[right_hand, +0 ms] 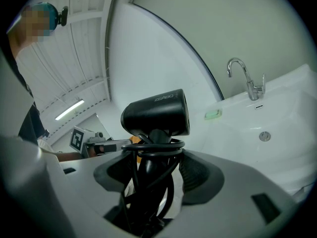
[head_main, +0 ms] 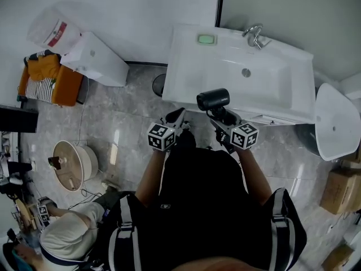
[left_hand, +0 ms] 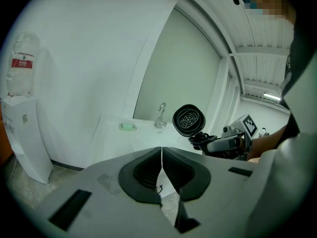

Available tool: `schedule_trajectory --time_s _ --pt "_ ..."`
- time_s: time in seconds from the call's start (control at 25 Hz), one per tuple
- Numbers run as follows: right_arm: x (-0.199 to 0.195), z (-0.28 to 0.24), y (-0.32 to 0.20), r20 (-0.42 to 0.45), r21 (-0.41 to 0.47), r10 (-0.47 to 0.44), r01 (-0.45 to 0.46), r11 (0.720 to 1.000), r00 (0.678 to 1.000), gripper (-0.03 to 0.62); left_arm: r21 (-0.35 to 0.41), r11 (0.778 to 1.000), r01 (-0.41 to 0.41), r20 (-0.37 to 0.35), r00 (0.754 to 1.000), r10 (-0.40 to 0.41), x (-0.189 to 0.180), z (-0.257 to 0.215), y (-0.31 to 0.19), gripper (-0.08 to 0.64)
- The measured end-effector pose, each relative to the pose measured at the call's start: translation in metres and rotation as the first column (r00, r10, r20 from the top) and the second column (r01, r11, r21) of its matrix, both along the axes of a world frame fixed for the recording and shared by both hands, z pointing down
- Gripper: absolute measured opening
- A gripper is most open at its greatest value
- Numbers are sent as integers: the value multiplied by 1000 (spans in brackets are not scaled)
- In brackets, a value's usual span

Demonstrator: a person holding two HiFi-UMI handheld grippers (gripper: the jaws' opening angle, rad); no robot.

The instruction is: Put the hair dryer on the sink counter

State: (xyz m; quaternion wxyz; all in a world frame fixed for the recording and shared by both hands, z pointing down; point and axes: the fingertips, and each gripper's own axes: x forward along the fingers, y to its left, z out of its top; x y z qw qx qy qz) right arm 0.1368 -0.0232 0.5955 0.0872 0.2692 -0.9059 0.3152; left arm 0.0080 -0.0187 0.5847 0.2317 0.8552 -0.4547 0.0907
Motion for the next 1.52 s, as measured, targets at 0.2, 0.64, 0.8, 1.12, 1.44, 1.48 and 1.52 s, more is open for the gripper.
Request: schedule_trajectory --time_s 0.2,0.64,0.8,1.12,1.44,1.48,1.52 --pt "-16 2 -18 -11 -14 9 -9 1000 1000 325 -6 1000 -21 -4 1000 21 -13 0 -22 17" --pt "-41 12 -52 -50 -24 36 -37 999 998 325 -27 998 -54 -16 998 54 -42 9 -63 17" --pt "-51 21 -63 -80 -27 36 -38 999 996 325 -26 997 -77 -20 997 76 -48 11 -79 17" --pt "-71 35 -75 -99 -55 46 -51 997 994 325 -36 993 -114 -30 993 113 -63 18 -103 17" --pt "-87 45 -95 -98 -79 109 -117 990 989 325 -43 986 -163 -26 986 162 -80 22 -125 17" --pt "-89 47 -97 -100 -78 118 -126 989 988 325 -44 984 -171 -25 985 170 -83 23 -127 17" --pt "-90 48 -99 -103 -77 126 -134 988 987 325 -44 983 -179 -25 984 178 -85 24 -129 17"
